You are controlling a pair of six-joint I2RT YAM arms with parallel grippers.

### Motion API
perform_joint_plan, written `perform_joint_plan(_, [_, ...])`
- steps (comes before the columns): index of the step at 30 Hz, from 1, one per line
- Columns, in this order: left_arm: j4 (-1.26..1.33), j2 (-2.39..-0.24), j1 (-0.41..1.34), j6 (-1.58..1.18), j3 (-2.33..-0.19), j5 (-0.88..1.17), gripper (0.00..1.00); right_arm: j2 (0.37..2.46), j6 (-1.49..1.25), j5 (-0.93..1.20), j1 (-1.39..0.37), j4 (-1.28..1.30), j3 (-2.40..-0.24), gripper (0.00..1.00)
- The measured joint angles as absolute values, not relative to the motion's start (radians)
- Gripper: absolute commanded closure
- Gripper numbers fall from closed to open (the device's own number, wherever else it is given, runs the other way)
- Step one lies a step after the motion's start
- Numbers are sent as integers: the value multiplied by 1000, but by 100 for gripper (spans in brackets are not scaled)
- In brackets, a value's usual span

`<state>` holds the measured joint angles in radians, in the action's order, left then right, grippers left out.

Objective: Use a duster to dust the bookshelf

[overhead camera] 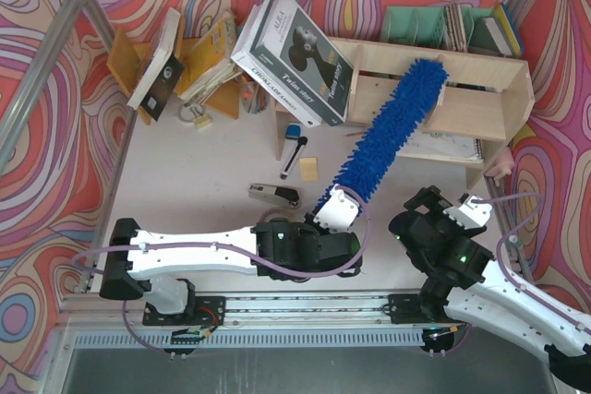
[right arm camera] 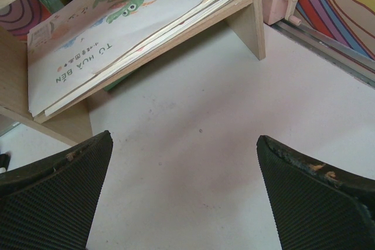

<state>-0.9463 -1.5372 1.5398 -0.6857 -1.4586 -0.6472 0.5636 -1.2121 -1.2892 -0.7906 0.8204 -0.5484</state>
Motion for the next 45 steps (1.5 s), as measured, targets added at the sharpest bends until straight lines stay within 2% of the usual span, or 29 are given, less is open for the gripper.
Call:
perform_joint_plan(10, [-918,-1415,1505,-696,-1423,-678,100,562,-1212,-1289,-791,820,-548,1])
perform_joint_plan(21, [-919,-1581,1501,-662,-1459,-571,100,562,-1212,-1289,-791,820,-548,2])
perform_joint_plan(35, [-1012,-1487,1491,-739,-1468,-664,100,562,-1212,-1289,-791,820,-548,1])
perform_joint_plan(45, [-1052,-1509,1478,-748,-1483,-655,100,562,-1212,-1289,-791,820,-548,2])
